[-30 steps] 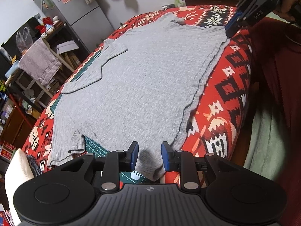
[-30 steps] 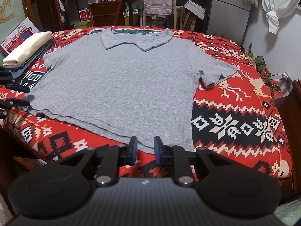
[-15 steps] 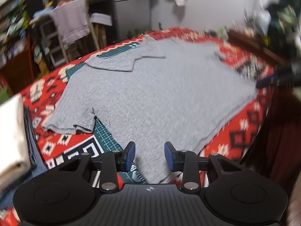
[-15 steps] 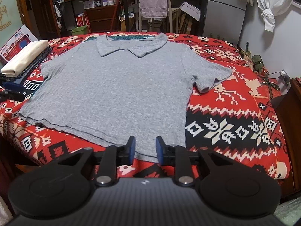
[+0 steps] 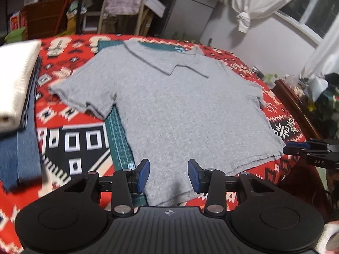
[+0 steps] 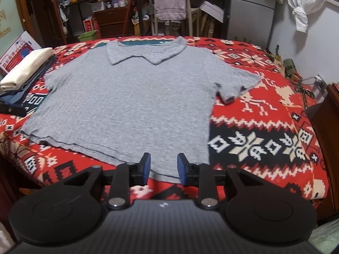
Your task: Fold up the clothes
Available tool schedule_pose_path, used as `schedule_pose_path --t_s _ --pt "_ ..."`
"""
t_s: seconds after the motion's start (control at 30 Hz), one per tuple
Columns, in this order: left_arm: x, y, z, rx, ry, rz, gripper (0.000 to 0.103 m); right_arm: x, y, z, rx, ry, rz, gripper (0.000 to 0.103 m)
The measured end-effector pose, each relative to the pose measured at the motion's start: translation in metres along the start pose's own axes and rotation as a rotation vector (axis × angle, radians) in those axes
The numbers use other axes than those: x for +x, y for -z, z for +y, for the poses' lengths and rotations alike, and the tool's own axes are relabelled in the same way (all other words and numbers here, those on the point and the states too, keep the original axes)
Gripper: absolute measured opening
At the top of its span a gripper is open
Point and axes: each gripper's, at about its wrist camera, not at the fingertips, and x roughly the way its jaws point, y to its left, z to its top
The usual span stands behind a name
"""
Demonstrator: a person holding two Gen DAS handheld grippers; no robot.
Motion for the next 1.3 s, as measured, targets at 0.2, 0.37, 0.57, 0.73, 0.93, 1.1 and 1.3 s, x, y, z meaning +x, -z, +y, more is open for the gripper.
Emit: schedule_pose_path --t_s 0.2,0.37,0.57,0.73,0.93,1.1,1.3 --pt "0.000 0.011 0.015 -0.085 0.003 0.051 0.039 0.002 0.000 -0.020 0.035 0.021 0.023 0.031" --pt "0.002 0.017 0.026 -0.145 -0.013 0.076 0.039 0.004 0.001 -0.027 0.053 0.033 0.029 0.032" --pt "0.008 0.018 0.023 -0.149 0.007 0.092 0.033 0.005 0.002 -0.036 0.081 0.047 0.032 0.033" --pt "0.011 0.015 0.024 -0.148 0.003 0.101 0.022 0.005 0.003 -0.049 0.131 0.033 0.057 0.033" --pt "0.013 0.014 0.026 -0.172 0.005 0.105 0.016 0.014 0.003 -0.053 0.149 0.000 0.077 0.033" --pt "0.016 0.012 0.020 -0.146 -0.010 0.107 0.016 0.027 0.001 -0.053 0.170 -0.038 0.112 0.031" --pt "0.018 0.010 0.023 -0.152 -0.022 0.120 0.004 0.027 -0.003 -0.052 0.171 -0.056 0.111 0.004"
